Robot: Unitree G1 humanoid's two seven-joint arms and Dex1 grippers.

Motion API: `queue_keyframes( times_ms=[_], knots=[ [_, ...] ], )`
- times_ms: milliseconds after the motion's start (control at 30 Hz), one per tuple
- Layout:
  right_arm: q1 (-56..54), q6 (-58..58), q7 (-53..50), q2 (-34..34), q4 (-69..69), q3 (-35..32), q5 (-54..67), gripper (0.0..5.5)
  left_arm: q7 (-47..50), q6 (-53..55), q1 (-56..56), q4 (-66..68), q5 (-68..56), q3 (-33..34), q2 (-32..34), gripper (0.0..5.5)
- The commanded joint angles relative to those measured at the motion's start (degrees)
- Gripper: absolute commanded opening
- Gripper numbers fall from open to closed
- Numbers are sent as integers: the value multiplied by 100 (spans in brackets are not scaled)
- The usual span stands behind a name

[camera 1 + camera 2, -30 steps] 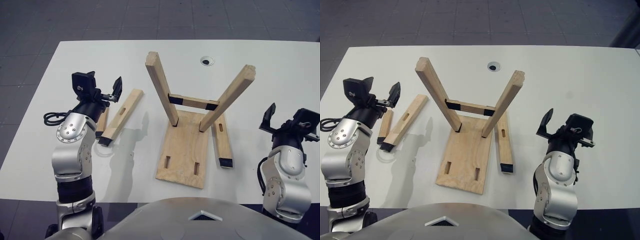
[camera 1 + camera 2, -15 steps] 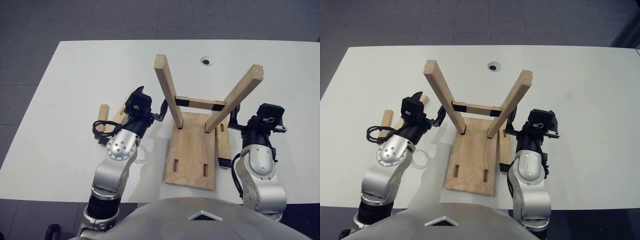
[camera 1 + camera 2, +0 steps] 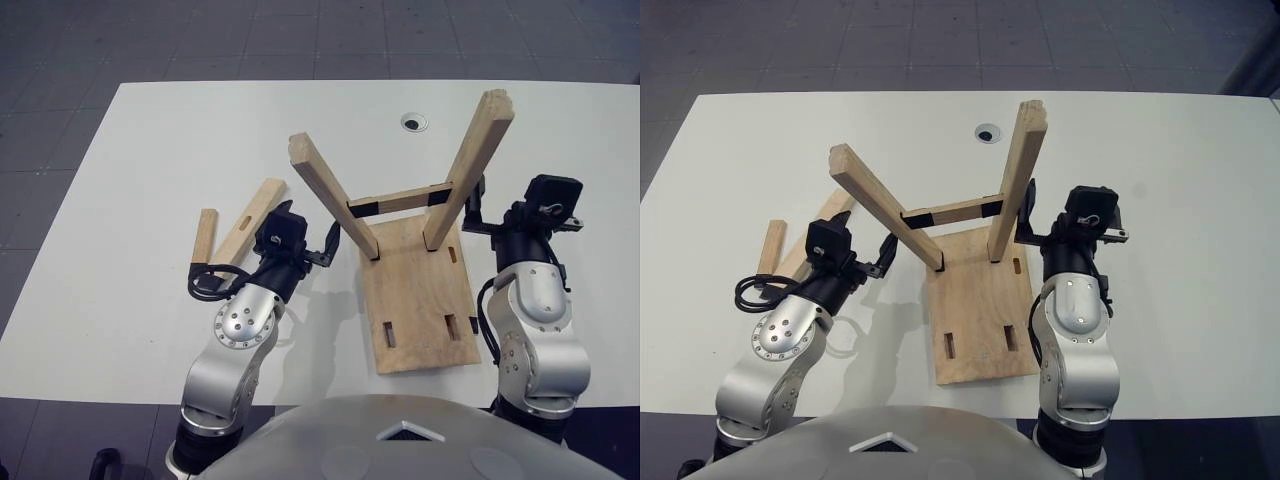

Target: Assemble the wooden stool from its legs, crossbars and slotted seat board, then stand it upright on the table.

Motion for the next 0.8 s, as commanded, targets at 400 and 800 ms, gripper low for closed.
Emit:
queue_keyframes(
  times_ms=[400,800],
  knots=[
    [500,415,1051,-840,52,690,129,520,-371,-50,-352,-171,-380,55,-42,431],
    [675,488,1291,-1078,-86,1133,118,520,-459,-104,-341,-75,-372,96,7,431]
  ],
)
